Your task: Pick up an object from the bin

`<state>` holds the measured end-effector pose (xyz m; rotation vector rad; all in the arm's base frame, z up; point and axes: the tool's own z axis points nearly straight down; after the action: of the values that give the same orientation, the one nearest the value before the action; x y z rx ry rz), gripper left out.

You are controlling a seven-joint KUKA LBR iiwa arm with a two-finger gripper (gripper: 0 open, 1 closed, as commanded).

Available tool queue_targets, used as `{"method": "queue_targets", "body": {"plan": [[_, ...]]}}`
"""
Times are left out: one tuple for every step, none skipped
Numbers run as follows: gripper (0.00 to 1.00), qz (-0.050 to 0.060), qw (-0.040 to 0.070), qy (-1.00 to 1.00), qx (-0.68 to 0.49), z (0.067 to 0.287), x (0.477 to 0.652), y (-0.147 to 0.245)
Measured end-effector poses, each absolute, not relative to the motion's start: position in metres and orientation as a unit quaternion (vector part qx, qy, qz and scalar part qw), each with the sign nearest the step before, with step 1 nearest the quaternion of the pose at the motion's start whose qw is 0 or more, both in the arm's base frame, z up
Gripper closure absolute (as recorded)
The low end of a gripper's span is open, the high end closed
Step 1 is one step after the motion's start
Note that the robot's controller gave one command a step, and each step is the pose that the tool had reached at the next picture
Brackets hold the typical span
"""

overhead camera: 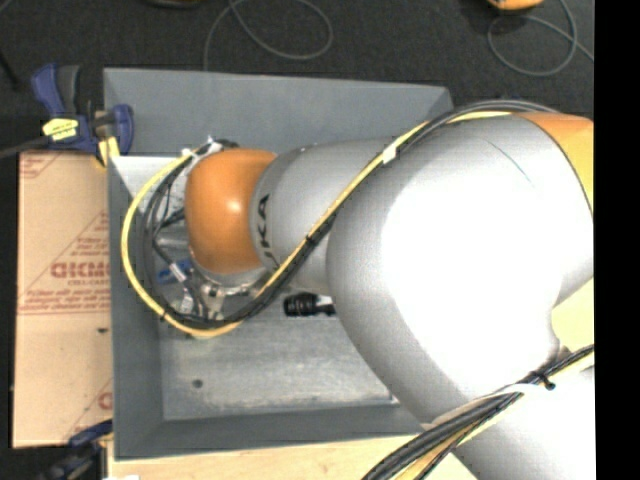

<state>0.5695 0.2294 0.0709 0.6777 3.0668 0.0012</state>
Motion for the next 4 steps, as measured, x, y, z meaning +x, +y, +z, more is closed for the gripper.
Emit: {"method": "queue_targets", "body": {"plan": [[1.0,0.0,0.0,0.976,0.216,0.071,0.57,0.229],[1.0,0.0,-0.001,0.976,0.216,0.074,0.569,0.229],[1.0,0.0,-0.001,0.976,0.217,0.087,0.568,0.229],[1.0,-0.001,-0.002,0.976,0.217,0.099,0.568,0.228]]}}
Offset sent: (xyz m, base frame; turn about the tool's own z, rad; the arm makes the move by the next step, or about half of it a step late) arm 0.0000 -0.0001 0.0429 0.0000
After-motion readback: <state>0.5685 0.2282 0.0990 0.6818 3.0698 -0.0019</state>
